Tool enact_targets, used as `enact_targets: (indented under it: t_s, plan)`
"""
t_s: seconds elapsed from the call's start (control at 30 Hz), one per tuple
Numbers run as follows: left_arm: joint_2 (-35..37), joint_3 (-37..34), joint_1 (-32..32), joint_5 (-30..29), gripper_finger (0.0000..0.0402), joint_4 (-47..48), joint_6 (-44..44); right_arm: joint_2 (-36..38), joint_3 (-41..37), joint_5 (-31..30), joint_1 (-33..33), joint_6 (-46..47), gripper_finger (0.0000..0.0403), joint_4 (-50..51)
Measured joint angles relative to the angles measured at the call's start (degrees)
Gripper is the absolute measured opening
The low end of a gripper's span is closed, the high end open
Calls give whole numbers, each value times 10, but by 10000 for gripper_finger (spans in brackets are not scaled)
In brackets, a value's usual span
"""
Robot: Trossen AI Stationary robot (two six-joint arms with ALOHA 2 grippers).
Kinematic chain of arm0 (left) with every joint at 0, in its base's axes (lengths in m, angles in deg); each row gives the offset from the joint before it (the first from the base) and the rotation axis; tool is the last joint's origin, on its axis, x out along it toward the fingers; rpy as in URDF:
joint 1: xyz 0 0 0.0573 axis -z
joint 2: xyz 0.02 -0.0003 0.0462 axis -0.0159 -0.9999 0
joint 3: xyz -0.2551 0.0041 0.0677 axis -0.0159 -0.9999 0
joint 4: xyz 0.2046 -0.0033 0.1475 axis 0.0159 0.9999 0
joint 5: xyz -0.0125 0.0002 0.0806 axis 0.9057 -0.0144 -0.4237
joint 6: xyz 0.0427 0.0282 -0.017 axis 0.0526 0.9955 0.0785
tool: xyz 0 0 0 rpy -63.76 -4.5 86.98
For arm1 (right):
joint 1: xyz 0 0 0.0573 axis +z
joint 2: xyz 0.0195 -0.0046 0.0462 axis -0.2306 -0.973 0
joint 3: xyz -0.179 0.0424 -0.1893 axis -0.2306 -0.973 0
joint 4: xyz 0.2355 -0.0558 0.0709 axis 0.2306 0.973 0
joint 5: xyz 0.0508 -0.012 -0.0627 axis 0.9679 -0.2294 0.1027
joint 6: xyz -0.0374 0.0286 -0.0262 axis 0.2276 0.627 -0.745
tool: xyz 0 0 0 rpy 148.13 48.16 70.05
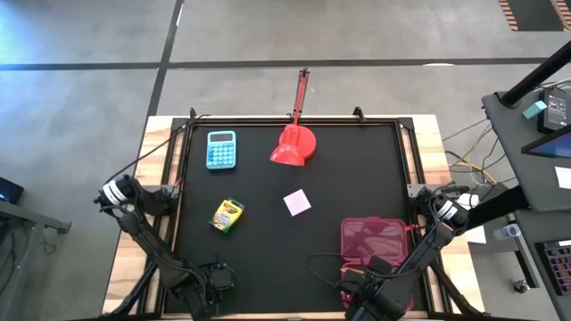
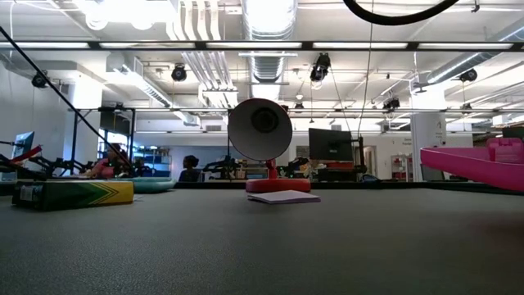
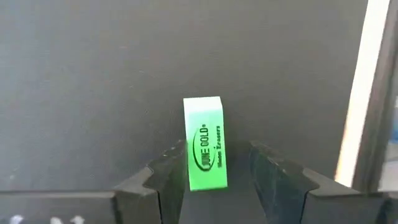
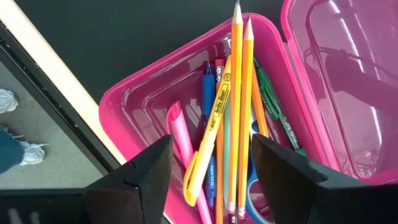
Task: Pack school essentials
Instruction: Put the green eraser into the pink supply box
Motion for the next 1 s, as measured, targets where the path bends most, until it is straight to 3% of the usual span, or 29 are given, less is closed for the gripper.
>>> enact_targets:
  t_s: [0.33,0.7,1.0]
  plan:
    - [-53,5,0,-5,151,3,-6,0,0,-1,0,0,208,-8]
    - [-47,8,-1,-8,21,14,-14,4,0,0,0,0,208,-11]
    - [15,13,-2,-66,14,13,-6,51,0,-6,2,2,208,-17]
